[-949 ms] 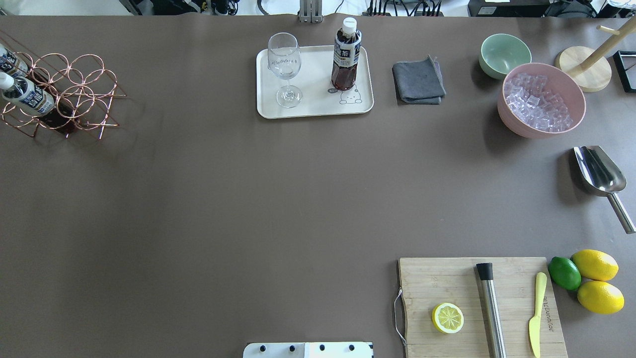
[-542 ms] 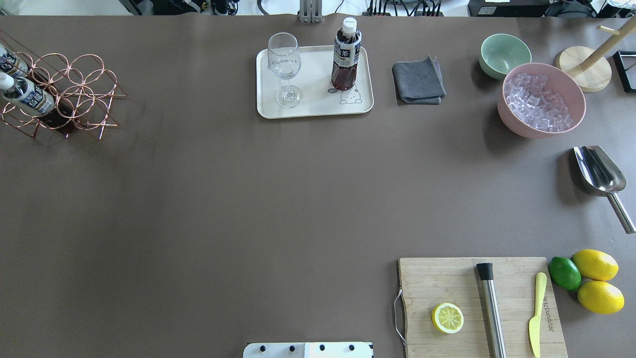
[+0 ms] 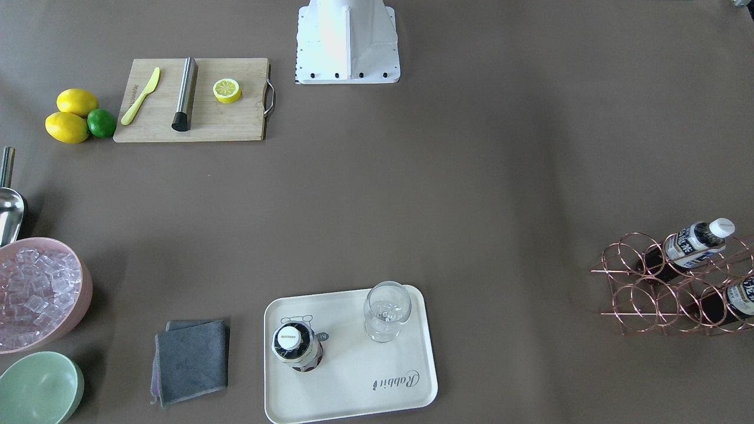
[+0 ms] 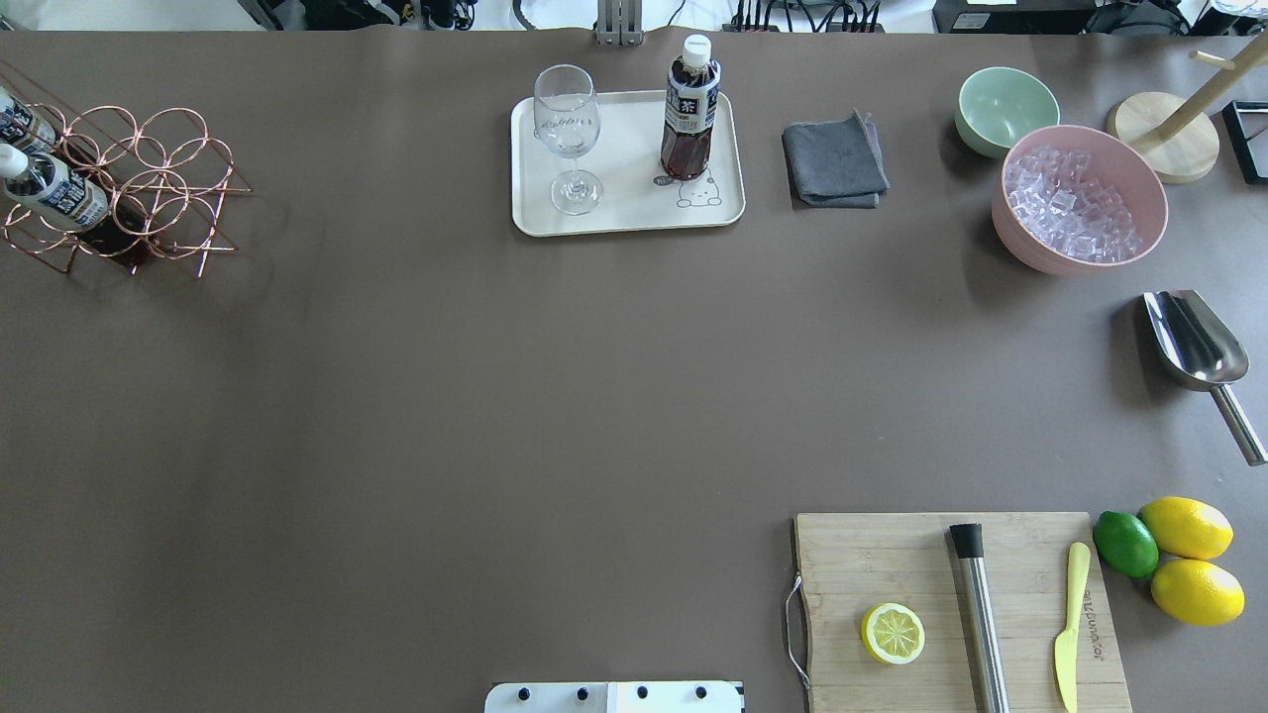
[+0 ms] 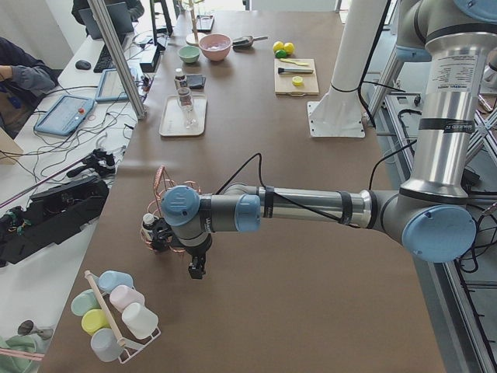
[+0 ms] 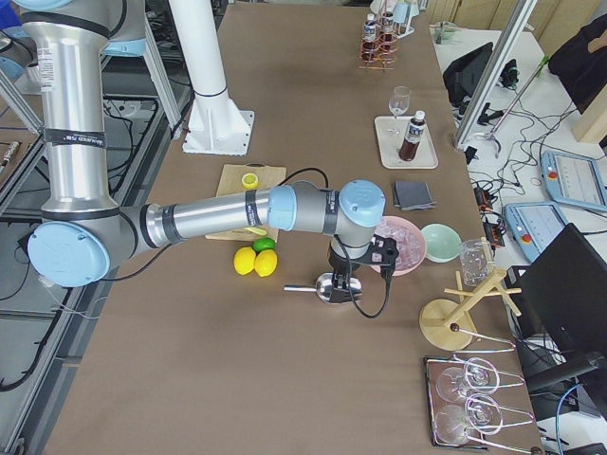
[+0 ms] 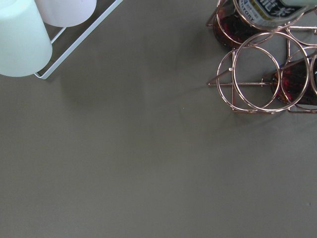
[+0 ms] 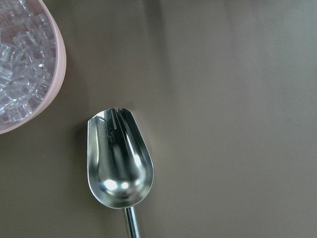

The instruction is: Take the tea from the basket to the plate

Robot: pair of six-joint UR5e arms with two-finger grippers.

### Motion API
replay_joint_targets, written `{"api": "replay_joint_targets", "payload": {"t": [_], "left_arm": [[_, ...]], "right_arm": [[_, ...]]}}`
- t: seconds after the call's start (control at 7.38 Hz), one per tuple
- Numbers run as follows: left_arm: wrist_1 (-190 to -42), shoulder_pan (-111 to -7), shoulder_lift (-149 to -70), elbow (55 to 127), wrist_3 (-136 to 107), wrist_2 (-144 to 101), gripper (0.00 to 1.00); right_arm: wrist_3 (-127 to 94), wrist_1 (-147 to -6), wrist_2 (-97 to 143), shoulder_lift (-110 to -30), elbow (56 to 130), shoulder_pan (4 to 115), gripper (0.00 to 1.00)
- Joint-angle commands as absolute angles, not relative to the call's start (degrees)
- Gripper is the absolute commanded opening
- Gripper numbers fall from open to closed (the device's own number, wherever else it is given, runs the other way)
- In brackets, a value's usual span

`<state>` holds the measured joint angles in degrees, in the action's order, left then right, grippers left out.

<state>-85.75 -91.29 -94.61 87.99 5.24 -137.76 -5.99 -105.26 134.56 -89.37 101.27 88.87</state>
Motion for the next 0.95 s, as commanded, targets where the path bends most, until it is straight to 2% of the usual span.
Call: {"api": "replay_joint_targets", "payload": {"t": [0.0, 0.54, 0.81], "left_arm": [[-86.0, -91.1, -94.5, 87.6, 5.5, -137.7, 0.98], [-85.8, -89.6, -94.2, 87.5, 4.9, -137.6, 0.98], [-85.9, -89.5, -94.3, 87.4, 5.0, -137.6, 0.98]], "right_arm": [[-4.6, -104.8, 136.3, -87.4, 98.5, 87.2, 1.0], [-2.5, -90.7, 136.0, -92.5, 96.3, 87.1, 1.0], [-2.5, -91.2, 136.0, -92.3, 96.6, 88.7, 1.0]]}}
